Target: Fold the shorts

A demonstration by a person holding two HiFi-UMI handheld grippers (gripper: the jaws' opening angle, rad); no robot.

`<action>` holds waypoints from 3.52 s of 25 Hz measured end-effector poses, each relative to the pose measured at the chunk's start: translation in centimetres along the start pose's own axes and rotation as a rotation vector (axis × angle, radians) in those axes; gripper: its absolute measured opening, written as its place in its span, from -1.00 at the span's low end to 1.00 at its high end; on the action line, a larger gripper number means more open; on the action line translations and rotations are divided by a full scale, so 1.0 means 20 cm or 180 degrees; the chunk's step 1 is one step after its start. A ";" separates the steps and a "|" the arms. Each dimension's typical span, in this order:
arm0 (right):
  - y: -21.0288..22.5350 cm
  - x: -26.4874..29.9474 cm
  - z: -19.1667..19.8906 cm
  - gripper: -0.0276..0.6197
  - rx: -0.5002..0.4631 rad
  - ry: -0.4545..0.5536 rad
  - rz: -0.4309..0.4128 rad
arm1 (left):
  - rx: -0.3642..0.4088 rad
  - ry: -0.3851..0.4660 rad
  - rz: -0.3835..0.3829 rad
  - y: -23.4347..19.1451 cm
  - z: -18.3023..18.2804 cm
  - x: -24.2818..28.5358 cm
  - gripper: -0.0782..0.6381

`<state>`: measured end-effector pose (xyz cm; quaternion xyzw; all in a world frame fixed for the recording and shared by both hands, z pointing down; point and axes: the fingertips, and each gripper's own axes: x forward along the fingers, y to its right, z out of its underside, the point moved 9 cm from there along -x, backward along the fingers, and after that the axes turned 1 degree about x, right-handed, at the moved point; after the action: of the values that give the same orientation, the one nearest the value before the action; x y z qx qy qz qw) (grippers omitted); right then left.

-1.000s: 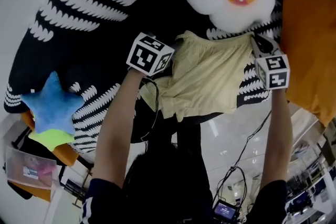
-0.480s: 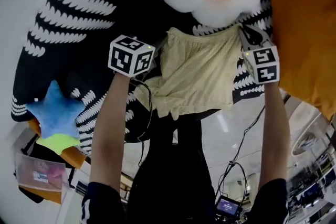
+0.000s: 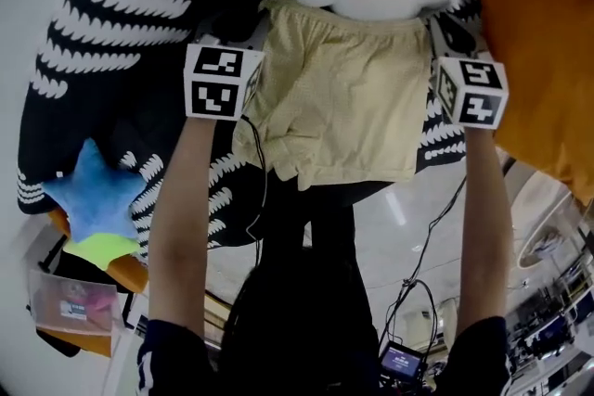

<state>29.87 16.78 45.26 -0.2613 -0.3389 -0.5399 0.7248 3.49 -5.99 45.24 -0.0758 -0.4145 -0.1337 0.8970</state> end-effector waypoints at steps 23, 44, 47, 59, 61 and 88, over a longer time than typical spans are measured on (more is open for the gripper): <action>-0.44 -0.64 0.51 -0.48 0.0510 -0.0031 -0.0372 | -0.2269 -0.1093 0.0487 0.25 1.21 -0.59 -0.48; -1.51 0.62 -0.65 -0.67 -0.5048 -0.1425 -0.1999 | -0.2746 -0.0221 -0.0161 0.32 1.21 -0.77 -0.73; -1.48 0.68 -0.52 -0.50 -0.5328 -0.1755 -0.1977 | -0.2911 -0.0204 -0.0328 0.34 1.31 -0.85 -0.73; -1.34 0.71 -0.54 -0.82 -0.5436 -0.2028 -0.2261 | -0.3036 -0.0159 -0.0564 0.30 1.30 -0.85 -0.74; -1.35 0.65 -0.61 -0.83 -0.5261 -0.1710 -0.2360 | -0.3077 -0.0031 -0.0707 0.26 1.30 -0.89 -0.74; -1.01 -0.17 -0.81 -0.84 -0.5202 -0.0682 -0.2083 | -0.2517 0.0903 0.0719 0.44 1.00 -1.32 -0.74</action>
<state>13.18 1.12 32.72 -0.6364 0.0288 -0.7661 0.0853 -24.68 12.09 37.80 -0.4393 -0.1930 -0.1923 0.8560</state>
